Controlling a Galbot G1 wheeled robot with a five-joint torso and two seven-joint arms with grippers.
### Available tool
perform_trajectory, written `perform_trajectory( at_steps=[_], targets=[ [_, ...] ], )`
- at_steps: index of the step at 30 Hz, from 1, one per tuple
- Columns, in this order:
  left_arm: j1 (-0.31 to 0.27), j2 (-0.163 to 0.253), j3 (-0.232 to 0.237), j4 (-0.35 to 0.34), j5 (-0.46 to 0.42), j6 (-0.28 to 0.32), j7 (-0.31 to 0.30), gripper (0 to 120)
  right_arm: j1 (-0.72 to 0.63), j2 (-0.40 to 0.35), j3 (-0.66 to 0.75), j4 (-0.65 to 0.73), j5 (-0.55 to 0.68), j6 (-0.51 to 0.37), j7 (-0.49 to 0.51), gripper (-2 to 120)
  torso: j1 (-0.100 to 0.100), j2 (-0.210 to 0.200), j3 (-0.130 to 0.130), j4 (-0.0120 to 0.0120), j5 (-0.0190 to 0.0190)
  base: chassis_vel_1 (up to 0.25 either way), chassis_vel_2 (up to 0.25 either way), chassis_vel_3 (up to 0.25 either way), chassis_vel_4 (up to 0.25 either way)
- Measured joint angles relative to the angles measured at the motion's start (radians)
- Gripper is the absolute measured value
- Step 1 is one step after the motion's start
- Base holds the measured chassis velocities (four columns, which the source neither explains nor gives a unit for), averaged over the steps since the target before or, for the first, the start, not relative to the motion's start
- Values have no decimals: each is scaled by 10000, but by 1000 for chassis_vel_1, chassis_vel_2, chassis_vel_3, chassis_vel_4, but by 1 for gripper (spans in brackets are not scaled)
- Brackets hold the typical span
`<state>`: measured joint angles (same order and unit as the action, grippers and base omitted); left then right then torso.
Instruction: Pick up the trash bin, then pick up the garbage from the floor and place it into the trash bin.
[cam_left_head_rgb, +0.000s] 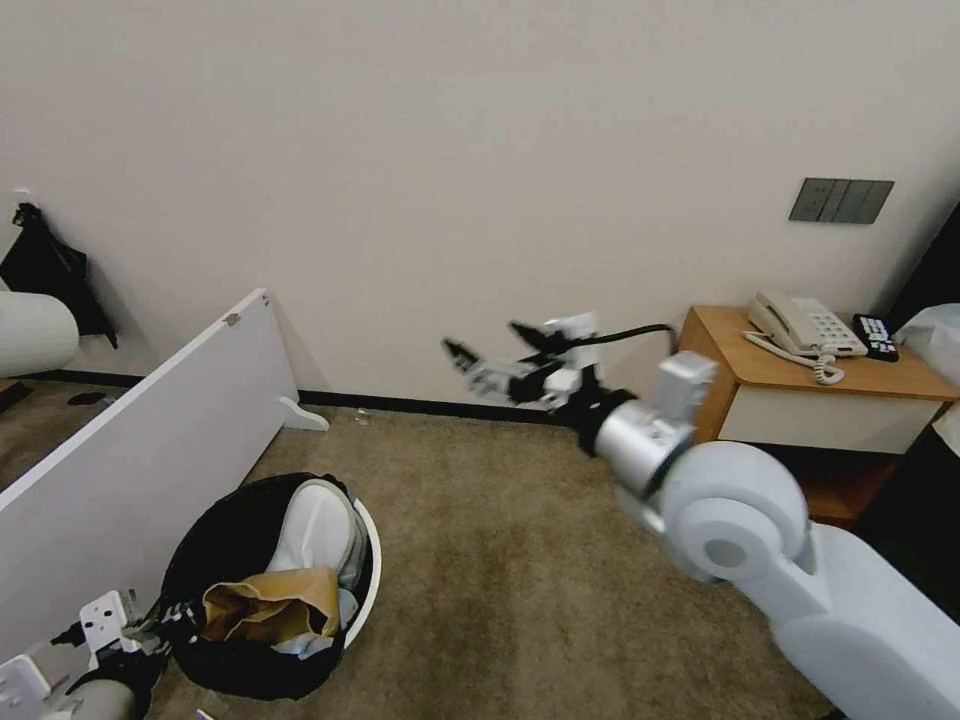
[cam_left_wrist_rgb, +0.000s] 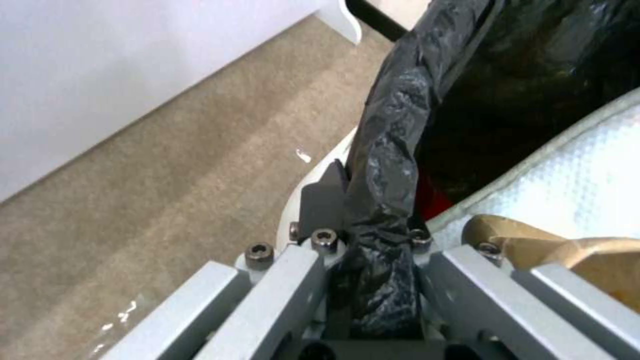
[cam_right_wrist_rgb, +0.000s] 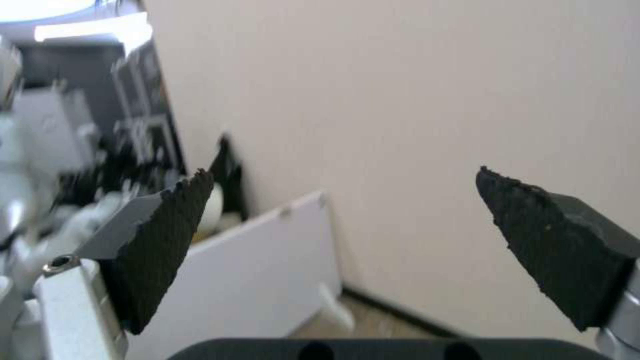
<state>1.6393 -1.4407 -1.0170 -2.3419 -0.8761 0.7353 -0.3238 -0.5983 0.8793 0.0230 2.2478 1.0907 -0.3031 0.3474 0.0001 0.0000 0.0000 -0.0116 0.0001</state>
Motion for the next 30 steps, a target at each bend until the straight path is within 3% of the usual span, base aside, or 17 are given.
perform_trajectory(
  at_steps=[2, 7, 12, 19, 25, 30],
  targets=[
    [149, -139, -264, -201, -61, 0, 0, 2, -278, 102, 427, -58, -307, 774, -94, 100, 1, 1, 0, 14, 0, 0, 0, 0, 0],
    [279, -291, -349, -402, -81, -1, 1, 2, -1054, 119, 1360, -61, -705, 1645, -154, 100, 0, 0, 0, 5, -1, 0, 0, 0, 0],
    [432, -376, -341, -544, -60, -1, 2, 2, -2730, 92, 2967, 163, -1488, 2585, -528, 100, 0, 0, 0, 2, 1, 0, 0, 0, 0],
    [504, -422, -304, -643, -39, 1, 2, 2, -3924, 275, 4083, 508, -2551, 3002, -633, 99, 0, 1, 0, 3, 0, 0, 0, 0, 0],
    [576, -595, -41, -762, 178, 2, 45, 2, -6004, 863, 5358, 1332, -5156, 3218, -871, 99, -1, 1, 0, 3, 0, 0, 0, 0, 0],
    [598, -651, 128, -802, 335, 1, 79, 2, -7098, 1252, 5669, 1532, -6142, 3435, -999, 99, 0, 1, 0, 3, -2, 0, 0, 0, 0]
  ],
)
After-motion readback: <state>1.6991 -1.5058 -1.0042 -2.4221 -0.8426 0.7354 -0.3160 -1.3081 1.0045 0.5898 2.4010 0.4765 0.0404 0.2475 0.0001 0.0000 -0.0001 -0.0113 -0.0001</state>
